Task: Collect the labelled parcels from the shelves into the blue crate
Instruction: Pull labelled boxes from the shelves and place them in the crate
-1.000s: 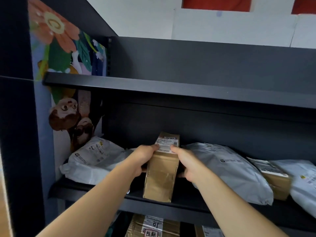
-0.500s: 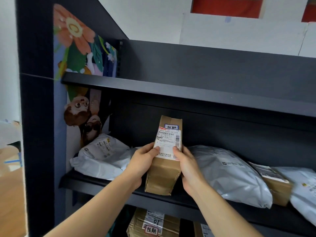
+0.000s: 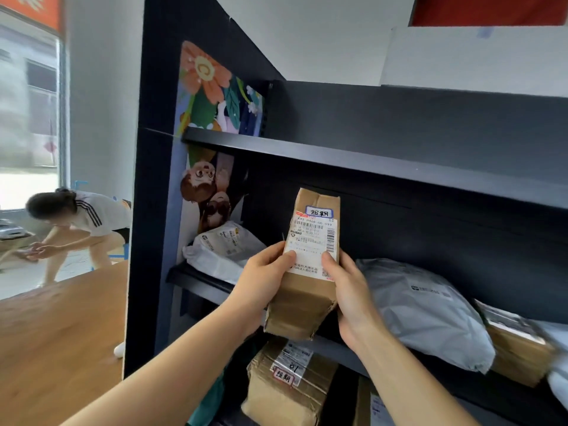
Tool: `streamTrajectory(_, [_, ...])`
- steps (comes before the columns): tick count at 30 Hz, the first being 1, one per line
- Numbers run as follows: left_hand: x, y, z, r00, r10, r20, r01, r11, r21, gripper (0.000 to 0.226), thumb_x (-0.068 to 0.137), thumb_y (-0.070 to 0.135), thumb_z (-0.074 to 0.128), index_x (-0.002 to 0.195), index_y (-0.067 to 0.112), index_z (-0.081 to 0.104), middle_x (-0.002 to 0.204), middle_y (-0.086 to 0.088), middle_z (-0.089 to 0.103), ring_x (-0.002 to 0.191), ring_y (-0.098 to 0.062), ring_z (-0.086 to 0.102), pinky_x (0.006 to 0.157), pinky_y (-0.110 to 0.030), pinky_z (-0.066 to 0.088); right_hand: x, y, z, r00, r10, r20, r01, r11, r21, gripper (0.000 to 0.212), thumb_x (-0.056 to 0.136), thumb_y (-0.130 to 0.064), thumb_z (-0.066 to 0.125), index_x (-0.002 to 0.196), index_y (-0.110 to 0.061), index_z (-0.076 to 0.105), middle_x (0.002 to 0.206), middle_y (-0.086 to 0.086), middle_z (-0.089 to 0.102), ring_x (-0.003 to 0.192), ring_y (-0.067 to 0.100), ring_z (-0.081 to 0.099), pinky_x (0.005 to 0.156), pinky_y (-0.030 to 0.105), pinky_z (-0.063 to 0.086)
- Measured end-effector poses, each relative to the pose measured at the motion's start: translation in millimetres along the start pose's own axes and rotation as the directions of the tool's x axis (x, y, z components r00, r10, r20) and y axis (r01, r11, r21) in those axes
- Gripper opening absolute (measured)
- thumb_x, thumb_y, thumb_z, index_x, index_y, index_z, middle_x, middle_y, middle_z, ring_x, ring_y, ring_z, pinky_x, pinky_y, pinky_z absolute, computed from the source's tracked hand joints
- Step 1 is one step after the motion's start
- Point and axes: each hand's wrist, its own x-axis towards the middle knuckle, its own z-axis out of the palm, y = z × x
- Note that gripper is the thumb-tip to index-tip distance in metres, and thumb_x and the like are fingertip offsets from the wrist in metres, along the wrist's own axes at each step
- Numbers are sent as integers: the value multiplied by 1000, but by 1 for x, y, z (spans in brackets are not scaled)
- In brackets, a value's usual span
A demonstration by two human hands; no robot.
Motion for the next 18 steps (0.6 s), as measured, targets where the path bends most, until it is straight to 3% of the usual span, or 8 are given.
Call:
streamTrajectory(3, [-29,3,-1,998,7,-65,-7,1000,-12,25,95,25,54,116,28,66,105,4,74,99,-16,69,83,-32,56,-20,-4,1,996,-21,83,20,1000,9,30,95,-26,54,124,-29,61,107,-8,74,93,8,71,77,26,55])
streamTrajectory(5, [-50,6,-3,994,11,-108,-14,1000,-25,24,94,24,54,115,28,67,104,2,75,100,-20,69,86,-36,56,-33,-5,4,988,-15,151,11,1000,27,29,95,-26,54,123,-29,61,105,-8,74,89,7,72,72,25,55])
streamTrajectory(9, [-91,12,-19,975,51,-216,-52,999,3,23,94,21,54,107,34,67,100,8,75,95,-13,70,76,-26,55,-57,-5,22,957,22,290,-42,997,63,29,94,-29,55,122,-33,60,106,-5,74,92,12,73,73,29,56])
streamTrajectory(14, [-147,24,-53,931,69,-360,-64,998,25,30,94,16,53,117,36,56,93,16,74,79,1,70,62,-13,53,-84,2,69,897,72,437,-139,982,125,31,93,-20,56,123,-28,60,107,1,74,97,20,72,81,37,56])
streamTrajectory(18, [-196,33,-87,866,53,-497,-32,998,51,39,94,18,54,129,35,52,106,11,70,93,-8,68,76,-23,52,-111,12,116,830,117,545,-221,967,129,32,92,-17,57,122,-28,59,106,2,75,93,20,73,70,30,58])
